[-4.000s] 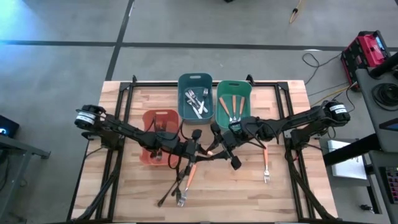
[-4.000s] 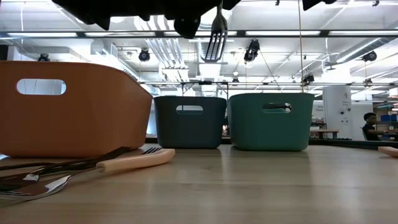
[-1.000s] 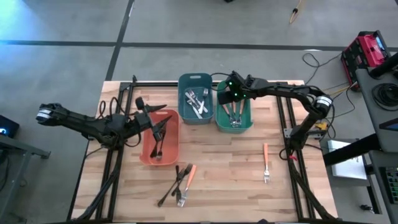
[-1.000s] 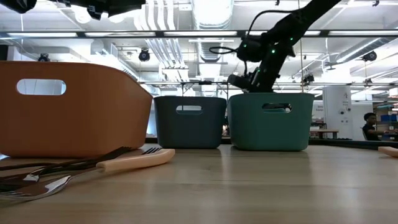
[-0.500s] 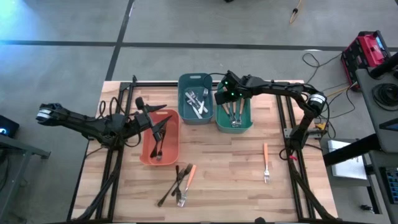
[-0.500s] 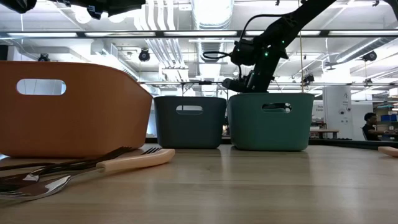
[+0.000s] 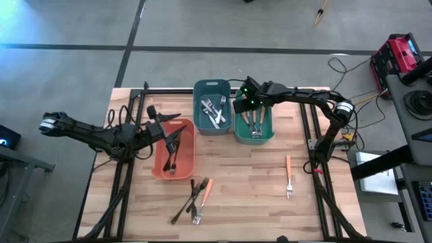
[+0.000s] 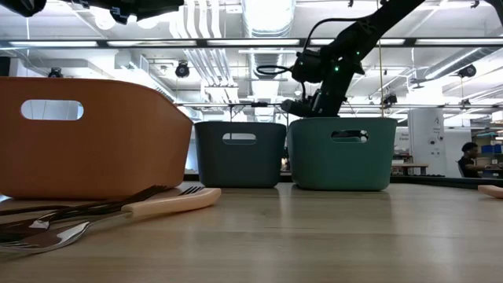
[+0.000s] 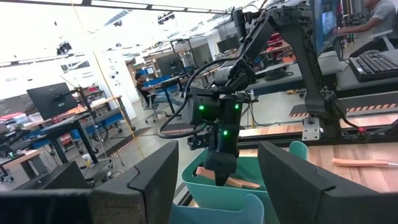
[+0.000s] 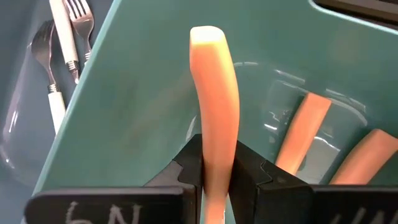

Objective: Sort silverware by color (type)
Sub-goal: Put the orange fork into the green bin

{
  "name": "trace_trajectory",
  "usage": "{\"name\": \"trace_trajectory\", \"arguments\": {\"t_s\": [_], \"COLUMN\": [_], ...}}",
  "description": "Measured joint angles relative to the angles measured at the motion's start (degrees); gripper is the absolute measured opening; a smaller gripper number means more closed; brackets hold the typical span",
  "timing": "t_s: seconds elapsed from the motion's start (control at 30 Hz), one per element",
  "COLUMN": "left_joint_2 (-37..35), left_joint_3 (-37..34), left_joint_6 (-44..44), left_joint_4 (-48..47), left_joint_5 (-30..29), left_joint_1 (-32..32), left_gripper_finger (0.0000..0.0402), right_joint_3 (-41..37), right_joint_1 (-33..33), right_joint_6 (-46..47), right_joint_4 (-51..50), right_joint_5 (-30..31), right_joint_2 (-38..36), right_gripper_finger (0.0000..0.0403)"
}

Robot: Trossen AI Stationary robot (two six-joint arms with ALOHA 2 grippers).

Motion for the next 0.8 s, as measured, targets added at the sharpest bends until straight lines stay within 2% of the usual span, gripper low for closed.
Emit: {"name": "trace_trajectory", "arguments": {"t_s": [0.63, 0.8], "left_joint_2": [0.0, 0.0], "left_joint_3": [0.0, 0.0], "left_joint_6": [0.04, 0.04], "left_joint_4": [0.0, 0.02], "left_joint_5": [0.0, 0.0], "left_joint_1": [0.0, 0.0], "left_gripper_finger": [0.0204, 0.0204], "right_joint_3": [-1.37, -1.6], "right_joint_1": [0.01, 0.01], "right_joint_6": [1.54, 1.48], "right_joint_4": [0.0, -0.01], "right_joint_5": [1.21, 1.33], "right_joint_2": [0.0, 0.0], "right_gripper_finger": [0.0038, 0.0057]}}
